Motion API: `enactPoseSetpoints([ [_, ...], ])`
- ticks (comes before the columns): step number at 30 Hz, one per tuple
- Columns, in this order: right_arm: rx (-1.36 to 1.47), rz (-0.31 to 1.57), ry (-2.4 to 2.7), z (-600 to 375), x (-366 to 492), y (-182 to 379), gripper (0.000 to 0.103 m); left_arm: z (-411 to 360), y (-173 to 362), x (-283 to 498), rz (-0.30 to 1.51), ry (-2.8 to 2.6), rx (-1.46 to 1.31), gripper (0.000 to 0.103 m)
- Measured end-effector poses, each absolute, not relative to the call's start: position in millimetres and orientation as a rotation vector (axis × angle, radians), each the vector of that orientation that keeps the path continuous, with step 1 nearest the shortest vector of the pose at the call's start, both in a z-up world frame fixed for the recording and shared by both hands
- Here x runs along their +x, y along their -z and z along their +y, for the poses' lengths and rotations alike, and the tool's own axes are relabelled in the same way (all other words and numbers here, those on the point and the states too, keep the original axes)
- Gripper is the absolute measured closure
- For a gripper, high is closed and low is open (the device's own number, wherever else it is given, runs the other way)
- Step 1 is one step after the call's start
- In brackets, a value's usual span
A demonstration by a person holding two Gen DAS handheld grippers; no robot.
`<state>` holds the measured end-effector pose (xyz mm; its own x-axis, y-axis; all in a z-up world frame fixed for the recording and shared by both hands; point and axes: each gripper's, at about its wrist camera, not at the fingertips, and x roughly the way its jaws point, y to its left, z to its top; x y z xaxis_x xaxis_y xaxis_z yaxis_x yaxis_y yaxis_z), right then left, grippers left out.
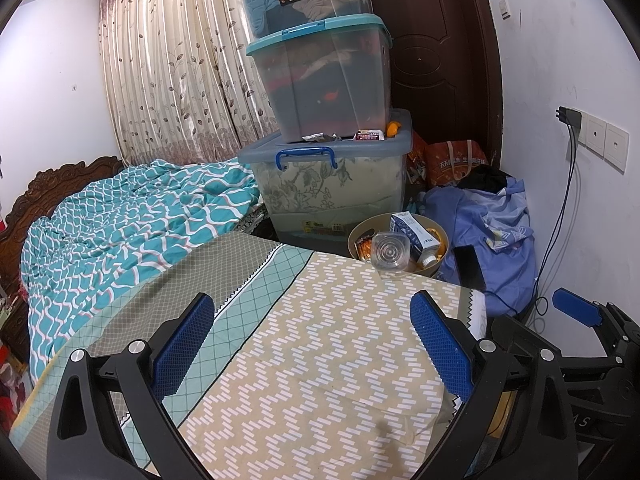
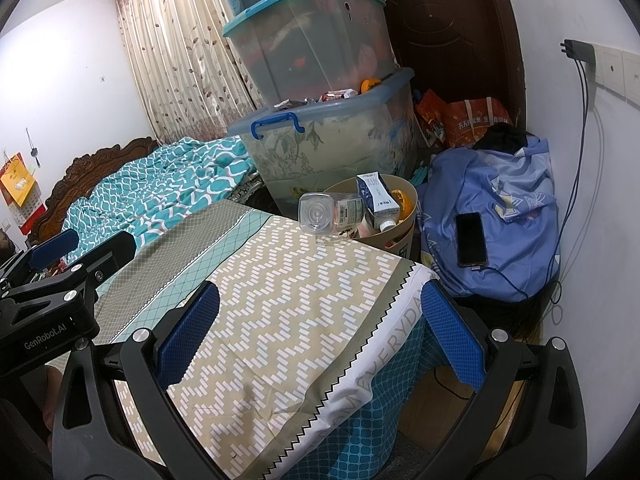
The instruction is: Collect trash
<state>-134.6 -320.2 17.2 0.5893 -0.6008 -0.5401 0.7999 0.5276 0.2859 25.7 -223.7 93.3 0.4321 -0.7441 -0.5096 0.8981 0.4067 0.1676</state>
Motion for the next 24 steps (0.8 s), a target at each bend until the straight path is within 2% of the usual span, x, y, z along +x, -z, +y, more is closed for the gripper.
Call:
enactPoseSetpoints([
  [24, 0.546, 0.402, 0.863, -320.5, -134.8, -17.5, 0.003, -223.7, -92.7, 26.0, 0.386, 1.066, 0.458, 0.008],
])
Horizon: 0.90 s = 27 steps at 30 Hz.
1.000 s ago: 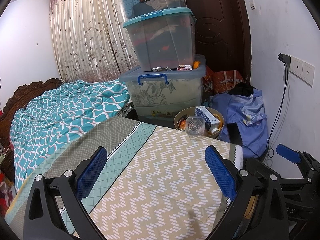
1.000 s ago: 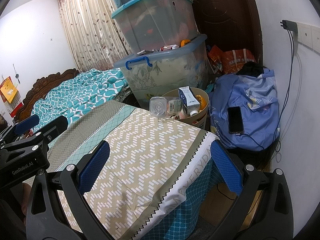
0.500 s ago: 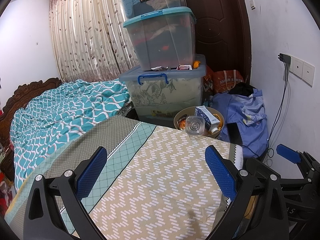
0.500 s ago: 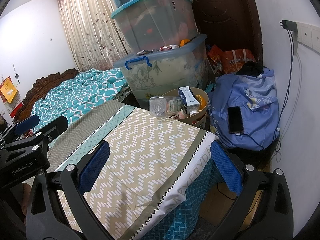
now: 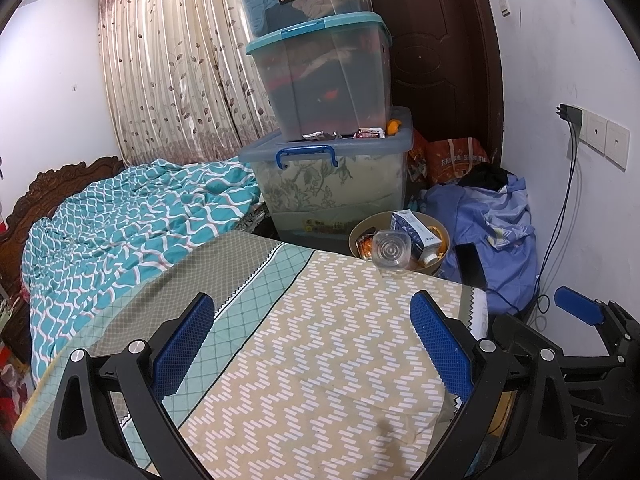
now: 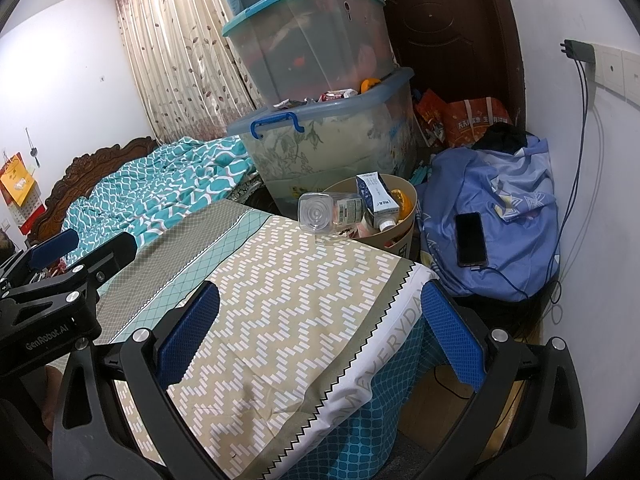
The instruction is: Collect trash
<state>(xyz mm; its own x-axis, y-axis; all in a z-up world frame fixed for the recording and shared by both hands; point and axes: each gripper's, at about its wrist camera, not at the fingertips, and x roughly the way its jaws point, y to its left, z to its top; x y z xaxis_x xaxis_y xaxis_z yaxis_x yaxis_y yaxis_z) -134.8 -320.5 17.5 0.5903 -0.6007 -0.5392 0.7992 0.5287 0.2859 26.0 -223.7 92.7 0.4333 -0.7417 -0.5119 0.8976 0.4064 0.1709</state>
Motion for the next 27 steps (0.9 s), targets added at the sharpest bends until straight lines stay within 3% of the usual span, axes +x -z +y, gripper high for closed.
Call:
enactPoseSetpoints([
  [27, 0.546, 0.403, 0.864, -318.1, -134.3, -13.9, 0.003, -208.9, -84.5, 34.8, 0.391, 1.055, 0.469, 0.008],
])
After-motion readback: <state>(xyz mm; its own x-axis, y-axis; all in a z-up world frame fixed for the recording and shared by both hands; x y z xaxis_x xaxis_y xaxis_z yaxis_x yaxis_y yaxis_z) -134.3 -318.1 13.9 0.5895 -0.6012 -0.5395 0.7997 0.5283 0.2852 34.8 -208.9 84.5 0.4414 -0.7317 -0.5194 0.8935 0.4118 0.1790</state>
